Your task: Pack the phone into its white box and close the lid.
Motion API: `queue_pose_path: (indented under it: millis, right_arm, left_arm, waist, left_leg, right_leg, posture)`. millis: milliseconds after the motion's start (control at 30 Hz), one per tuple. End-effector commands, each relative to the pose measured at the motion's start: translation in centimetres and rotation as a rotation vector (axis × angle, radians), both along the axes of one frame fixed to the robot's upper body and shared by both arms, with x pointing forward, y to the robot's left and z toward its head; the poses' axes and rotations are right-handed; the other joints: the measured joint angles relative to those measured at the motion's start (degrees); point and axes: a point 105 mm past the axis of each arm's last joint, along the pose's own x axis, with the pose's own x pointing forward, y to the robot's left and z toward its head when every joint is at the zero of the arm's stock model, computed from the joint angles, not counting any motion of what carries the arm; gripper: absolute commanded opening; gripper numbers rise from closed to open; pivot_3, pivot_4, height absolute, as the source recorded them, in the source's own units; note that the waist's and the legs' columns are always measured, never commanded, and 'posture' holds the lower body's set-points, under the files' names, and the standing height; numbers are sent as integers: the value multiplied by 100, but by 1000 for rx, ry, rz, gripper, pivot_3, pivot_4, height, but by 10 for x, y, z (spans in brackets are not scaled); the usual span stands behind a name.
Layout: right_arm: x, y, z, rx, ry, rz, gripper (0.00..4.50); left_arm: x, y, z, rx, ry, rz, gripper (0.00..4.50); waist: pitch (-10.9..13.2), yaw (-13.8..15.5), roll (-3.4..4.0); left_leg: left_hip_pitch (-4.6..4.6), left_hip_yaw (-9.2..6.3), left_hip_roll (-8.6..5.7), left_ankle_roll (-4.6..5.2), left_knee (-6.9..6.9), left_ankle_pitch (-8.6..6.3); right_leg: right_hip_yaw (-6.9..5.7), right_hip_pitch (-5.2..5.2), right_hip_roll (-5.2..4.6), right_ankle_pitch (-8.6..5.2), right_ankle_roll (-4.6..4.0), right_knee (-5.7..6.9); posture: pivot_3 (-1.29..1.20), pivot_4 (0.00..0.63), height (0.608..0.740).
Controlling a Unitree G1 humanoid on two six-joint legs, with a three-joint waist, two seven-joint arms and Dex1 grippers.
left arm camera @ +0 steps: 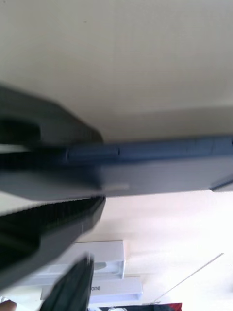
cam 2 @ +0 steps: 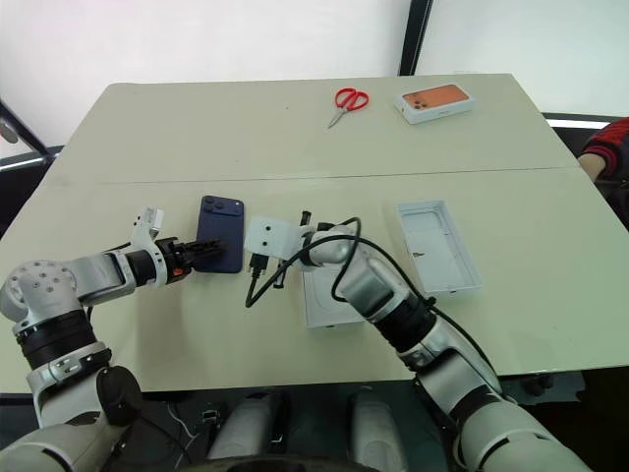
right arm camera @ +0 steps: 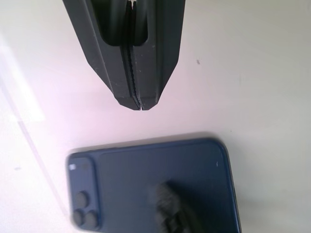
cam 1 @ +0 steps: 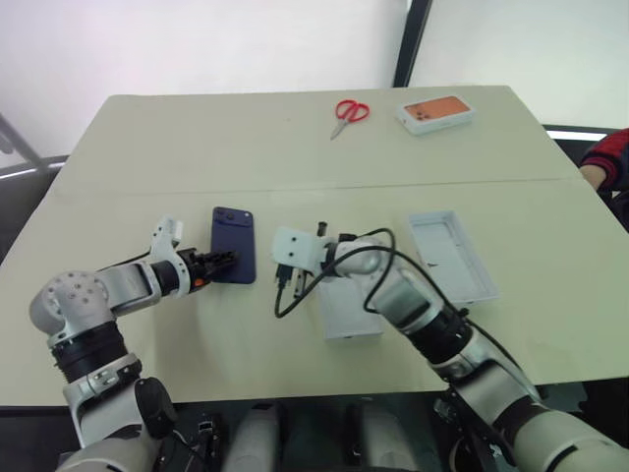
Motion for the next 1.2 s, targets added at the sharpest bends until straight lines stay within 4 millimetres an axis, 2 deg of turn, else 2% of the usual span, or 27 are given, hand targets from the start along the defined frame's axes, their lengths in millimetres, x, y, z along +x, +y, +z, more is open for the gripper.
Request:
queue_pose_path:
  millis: [33, 233, 267, 333, 367, 433, 567, 733, 967, 1200]
  right_arm:
    - [-16, -4, 20, 41, -26, 54, 0]
    - [-23, -21, 17, 7, -22, 37, 0]
    - [-24, -27, 19, 5, -23, 33, 0]
    - [-26, -43, 26, 4, -22, 25, 0]
    - [-26, -54, 29, -13, -24, 24, 0]
    - [-28, -65, 30, -35, -24, 26, 0]
    - [-19, -106, 32, -119, -24, -50, 0]
    - [-4, -146, 30, -179, -32, -170, 0]
    - [1, -155, 28, -189, -36, -201, 0]
    - [3, -154, 27, -187, -40, -200, 0]
  left_arm:
    - [-2, 3, 4, 0, -13, 8, 20]
    - [-2, -3, 19, -18, -95, -11, 20]
    - [-3, -10, 25, -43, -125, -35, 20]
    - [-5, -36, 40, -133, -205, -101, 20]
    - [-8, -55, 45, -182, -235, -143, 20]
    - [-13, -75, 49, -226, -258, -174, 20]
    - [-29, -125, 33, -273, -178, -223, 20]
    - [-39, -155, 25, -270, -103, -275, 20]
    - [-49, -165, 8, -202, 5, -325, 20]
    - [-61, -168, 9, -179, 97, -348, 20]
  waist:
    - [-2, -17, -2]
    - [-1, -3, -4]
    - [-1, 1, -3]
    - [0, 49, -4]
    - [2, 74, -9]
    - [7, 151, -19]
    - [12, 158, -32]
    - [15, 105, -36]
    - [15, 121, -35]
    - [14, 169, -34]
  left_leg:
    - [4, 0, 0, 1, -4, 0]
    - [6, 1, 1, 0, -14, 0]
    - [5, 1, 1, 0, -14, 0]
    - [2, 0, 3, -3, -14, 2]
    - [-2, -3, 1, -3, -12, 2]
    - [-9, -2, -5, -1, 1, 0]
    - [-6, 3, -14, 20, 12, -11]
    - [-4, 5, -7, 29, 11, -16]
    - [1, 8, 2, 2, 7, -1]
    - [0, 6, 3, 0, 17, 1]
  right_leg:
    - [0, 2, 0, 0, 0, 0]
    - [1, -1, 3, 1, -2, -1]
    - [1, -2, 3, 1, -2, -1]
    - [1, -3, 1, 1, -2, -3]
    - [-2, 1, -3, 1, -2, -11]
    - [-3, 11, -12, 1, -1, -23]
    - [-3, 19, -24, 2, 1, -24]
    - [-1, 15, -1, 4, -2, -17]
    - [4, 16, 0, 3, -3, -19]
    - [14, 19, -2, 3, -4, -18]
  posture:
    - [0, 150, 740]
    - [0, 150, 740]
    - [0, 150, 740]
    - [0, 150, 740]
    - [0, 150, 740]
    - [0, 150, 740]
    - [0, 150, 740]
    - [0, 150, 740]
    - [0, 150, 740]
    - [0, 150, 740]
